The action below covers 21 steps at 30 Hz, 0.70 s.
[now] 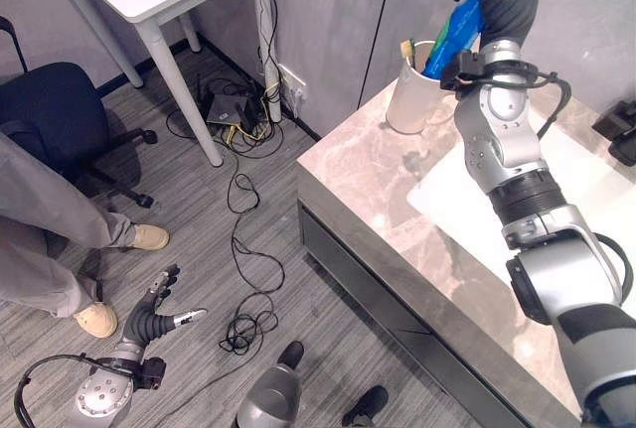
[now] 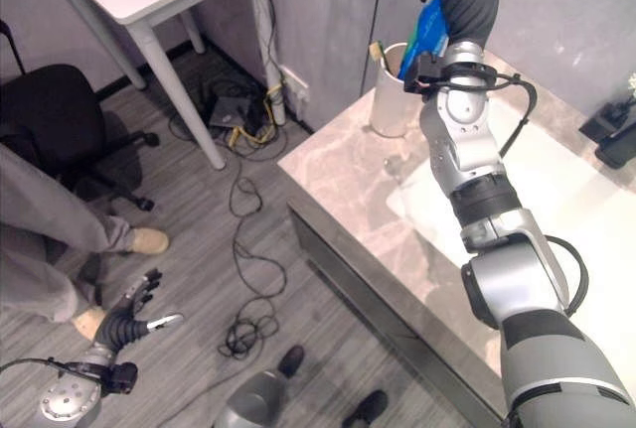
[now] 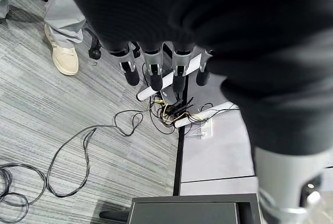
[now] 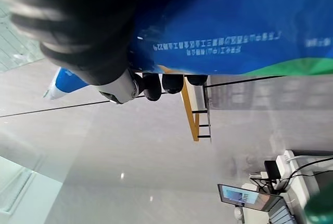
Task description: Put brush and paste in cup on sink, flatten towel.
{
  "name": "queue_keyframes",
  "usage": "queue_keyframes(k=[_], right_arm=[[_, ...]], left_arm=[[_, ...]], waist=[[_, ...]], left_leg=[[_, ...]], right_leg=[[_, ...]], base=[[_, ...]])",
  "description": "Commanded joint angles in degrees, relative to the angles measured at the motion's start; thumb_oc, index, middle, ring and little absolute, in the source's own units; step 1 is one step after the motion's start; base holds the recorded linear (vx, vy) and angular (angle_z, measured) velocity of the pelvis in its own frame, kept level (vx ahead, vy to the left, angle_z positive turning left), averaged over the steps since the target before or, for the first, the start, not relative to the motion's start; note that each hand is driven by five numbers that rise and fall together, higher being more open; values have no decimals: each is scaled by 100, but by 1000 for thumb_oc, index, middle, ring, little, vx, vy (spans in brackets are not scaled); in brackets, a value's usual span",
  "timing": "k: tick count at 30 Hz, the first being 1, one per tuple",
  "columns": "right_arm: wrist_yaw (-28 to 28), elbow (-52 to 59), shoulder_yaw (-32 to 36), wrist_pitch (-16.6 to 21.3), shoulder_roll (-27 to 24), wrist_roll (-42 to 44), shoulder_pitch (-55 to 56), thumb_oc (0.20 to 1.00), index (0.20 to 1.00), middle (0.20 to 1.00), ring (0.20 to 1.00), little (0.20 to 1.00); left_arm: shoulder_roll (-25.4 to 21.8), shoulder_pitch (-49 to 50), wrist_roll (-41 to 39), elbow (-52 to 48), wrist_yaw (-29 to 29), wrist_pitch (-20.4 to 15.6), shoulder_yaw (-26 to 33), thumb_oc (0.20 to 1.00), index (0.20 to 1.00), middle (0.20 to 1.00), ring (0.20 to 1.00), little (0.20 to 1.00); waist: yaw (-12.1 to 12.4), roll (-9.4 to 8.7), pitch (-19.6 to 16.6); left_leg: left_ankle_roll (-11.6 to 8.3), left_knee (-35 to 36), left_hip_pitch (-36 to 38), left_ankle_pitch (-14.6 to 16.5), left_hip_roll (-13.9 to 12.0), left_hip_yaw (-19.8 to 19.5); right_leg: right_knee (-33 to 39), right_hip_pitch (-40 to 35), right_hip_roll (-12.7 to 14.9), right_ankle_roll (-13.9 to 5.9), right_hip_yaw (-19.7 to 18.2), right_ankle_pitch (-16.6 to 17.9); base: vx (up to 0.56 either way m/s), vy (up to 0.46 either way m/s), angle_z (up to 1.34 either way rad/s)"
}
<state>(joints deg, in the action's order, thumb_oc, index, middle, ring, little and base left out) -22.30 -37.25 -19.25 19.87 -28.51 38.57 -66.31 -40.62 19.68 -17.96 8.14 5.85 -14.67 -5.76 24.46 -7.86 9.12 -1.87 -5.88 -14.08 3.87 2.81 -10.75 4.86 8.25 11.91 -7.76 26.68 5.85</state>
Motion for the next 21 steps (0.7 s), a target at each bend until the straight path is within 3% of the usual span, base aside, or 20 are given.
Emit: queue_keyframes(k=[1, 4, 6, 7, 8, 9, 21], right_arm=[[20, 189, -75, 243, -114, -115, -559, 216, 216, 216, 216, 216], [34, 155, -116, 222, -43, -159, -569, 256, 256, 256, 256, 256], [61, 108, -146, 208, -26, -180, -566, 373, 373, 373, 373, 373], [60, 80, -157, 206, -11, -179, -580, 542, 542, 542, 542, 542], [52, 67, -148, 208, 4, -176, -579, 909, 909, 909, 909, 909], [47, 39, -138, 205, 16, -190, -578, 1000, 1000, 1000, 1000, 1000], [-31, 105, -154, 105, 63, -459, -502, 1000, 1000, 1000, 1000, 1000]], left_arm=[[-320, 68, 27, -164, 62, -176, 2, 1000, 1000, 1000, 1000, 1000], [-309, 64, 67, -154, 71, -169, -11, 1000, 1000, 1000, 1000, 1000], [-302, 42, 80, -144, 63, -178, -47, 1000, 1000, 1000, 1000, 1000], [-301, 46, 86, -160, 66, -180, -49, 1000, 1000, 1000, 1000, 1000], [-302, 53, 85, -162, 64, -175, -45, 1000, 1000, 1000, 1000, 1000], [-297, 61, 80, -158, 64, -174, -36, 1000, 1000, 1000, 1000, 1000], [-232, -16, 131, -89, 141, -161, -98, 1000, 1000, 1000, 1000, 1000]], waist=[[151, -304, 20], [145, -324, 16], [136, -337, 13], [134, -341, 16], [135, -344, 16], [135, -346, 14], [111, -276, -39]], left_leg=[[173, 200, -381, -474, 296, -113], [171, 210, -363, -476, 273, -99], [170, 211, -352, -472, 264, -93], [170, 214, -343, -469, 258, -86], [171, 213, -341, -466, 251, -86], [168, 205, -345, -464, 246, -81], [162, 226, -236, -454, 196, 10]], right_leg=[[-184, -958, 495, -570, -380, 765], [-176, -962, 485, -574, -390, 776], [-176, -962, 470, -569, -398, 762], [-174, -963, 464, -567, -402, 759], [-171, -965, 463, -567, -403, 762], [-169, -967, 462, -567, -406, 763], [-208, -1000, 454, -569, -423, 735]], base=[[0, 0, 0], [-1, -1, -1], [0, 0, 0], [0, 0, 0], [0, 0, 0], [-1, -7, -3], [-10, -4, -3]])
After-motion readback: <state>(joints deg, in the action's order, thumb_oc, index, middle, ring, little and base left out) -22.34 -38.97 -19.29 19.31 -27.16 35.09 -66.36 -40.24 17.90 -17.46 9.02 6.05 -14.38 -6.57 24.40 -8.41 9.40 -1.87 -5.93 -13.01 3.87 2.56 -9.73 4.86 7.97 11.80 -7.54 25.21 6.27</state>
